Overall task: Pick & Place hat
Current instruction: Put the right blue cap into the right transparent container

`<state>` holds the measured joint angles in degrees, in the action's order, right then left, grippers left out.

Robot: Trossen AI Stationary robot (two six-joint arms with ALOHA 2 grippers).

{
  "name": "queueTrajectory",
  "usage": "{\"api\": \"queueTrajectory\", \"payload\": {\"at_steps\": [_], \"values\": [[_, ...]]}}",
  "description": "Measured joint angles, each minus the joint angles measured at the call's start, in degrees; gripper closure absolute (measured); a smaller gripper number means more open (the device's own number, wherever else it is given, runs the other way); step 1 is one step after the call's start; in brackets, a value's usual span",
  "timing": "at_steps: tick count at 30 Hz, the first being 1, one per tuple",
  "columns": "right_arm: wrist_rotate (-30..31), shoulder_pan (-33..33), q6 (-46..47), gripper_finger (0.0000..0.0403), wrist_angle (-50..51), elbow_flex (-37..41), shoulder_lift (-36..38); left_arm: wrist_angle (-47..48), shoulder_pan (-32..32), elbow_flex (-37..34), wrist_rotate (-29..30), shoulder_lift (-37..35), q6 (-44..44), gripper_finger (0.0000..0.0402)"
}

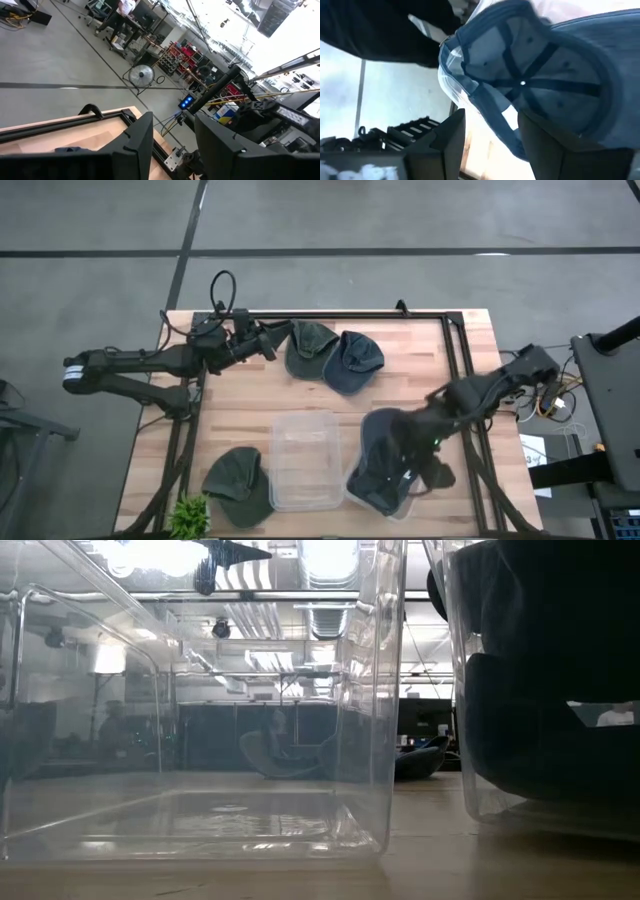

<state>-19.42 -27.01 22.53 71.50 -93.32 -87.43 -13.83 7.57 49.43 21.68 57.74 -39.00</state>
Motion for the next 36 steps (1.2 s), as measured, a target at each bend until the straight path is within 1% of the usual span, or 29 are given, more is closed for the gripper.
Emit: {"api": "queueTrajectory", "payload": {"at_steps": [5,9,12,18,23,32,36], "values": [[-0.2,-3.8,1.8,0.0227,-0.6,0.0,-3.5,0.3,0.0,0.0,0.0,0.0,0.0,0.0264],[-0.2,-7.1,1.2,0.0227,-2.0,0.0,-5.5,0.3,0.0,0.0,-0.1,0.0,0.0,0.0264],[0.0,-8.5,1.1,0.0227,-3.6,0.0,-6.9,1.0,0.0,0.0,-0.4,0.0,0.0,0.0264],[3.8,-8.6,1.0,0.0227,-4.1,0.0,-10.3,1.7,0.0,0.0,-1.5,0.0,-0.1,0.0264],[8.5,-8.6,1.5,0.0233,-3.5,0.0,-12.3,1.9,0.0,0.0,-1.6,0.0,-0.2,0.0264],[20.9,-6.5,8.4,0.0274,2.8,0.9,-12.1,1.9,0.0,0.0,-1.6,0.0,-0.4,0.0264],[20.4,-4.6,11.8,0.0298,4.6,1.8,-12.1,1.9,0.1,0.0,-2.1,0.0,-0.6,0.0264]]}}
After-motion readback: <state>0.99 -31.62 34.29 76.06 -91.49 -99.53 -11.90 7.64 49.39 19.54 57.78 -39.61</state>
